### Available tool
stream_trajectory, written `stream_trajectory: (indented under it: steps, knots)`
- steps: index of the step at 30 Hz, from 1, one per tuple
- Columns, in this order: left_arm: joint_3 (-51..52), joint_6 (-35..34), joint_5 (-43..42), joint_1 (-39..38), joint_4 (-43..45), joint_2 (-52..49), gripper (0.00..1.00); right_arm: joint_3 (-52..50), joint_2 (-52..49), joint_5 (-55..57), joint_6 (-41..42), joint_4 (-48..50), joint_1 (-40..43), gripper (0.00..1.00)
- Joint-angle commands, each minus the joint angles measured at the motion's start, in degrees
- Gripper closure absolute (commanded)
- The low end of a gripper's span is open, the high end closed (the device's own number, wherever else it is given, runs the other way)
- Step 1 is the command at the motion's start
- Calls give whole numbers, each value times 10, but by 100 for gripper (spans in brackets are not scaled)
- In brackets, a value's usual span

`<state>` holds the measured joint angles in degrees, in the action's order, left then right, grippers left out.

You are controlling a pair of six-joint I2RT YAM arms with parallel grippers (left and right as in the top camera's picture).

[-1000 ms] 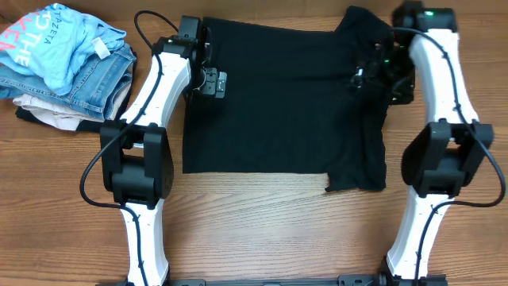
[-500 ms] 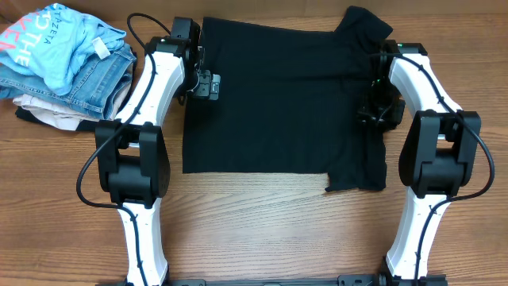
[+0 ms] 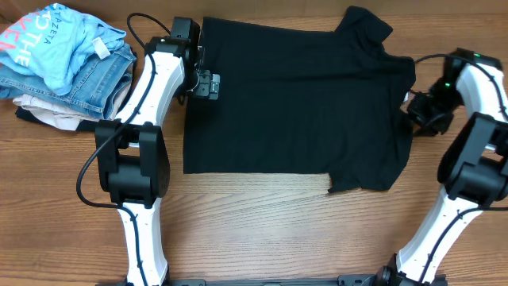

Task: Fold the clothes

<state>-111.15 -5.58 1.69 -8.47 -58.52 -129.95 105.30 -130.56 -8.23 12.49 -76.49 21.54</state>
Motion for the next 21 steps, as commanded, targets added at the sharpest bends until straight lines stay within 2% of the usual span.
stream_trajectory:
  steps: [1,6,9,13,21]
  knots:
    - [-10,9,4,4,0,18,0,2,16,-47,-5,-7,35,53]
    - [-79,9,1,36,-89,75,0,10,79,-85,-40,-26,58,43]
    - [-130,9,-22,43,-138,145,0,14,179,-111,-55,-49,52,23]
    - [-137,-13,-46,43,-188,265,0,14,323,-128,-66,-85,49,21]
    - [-137,-88,-41,42,-371,334,0,14,480,-103,-67,-187,39,21]
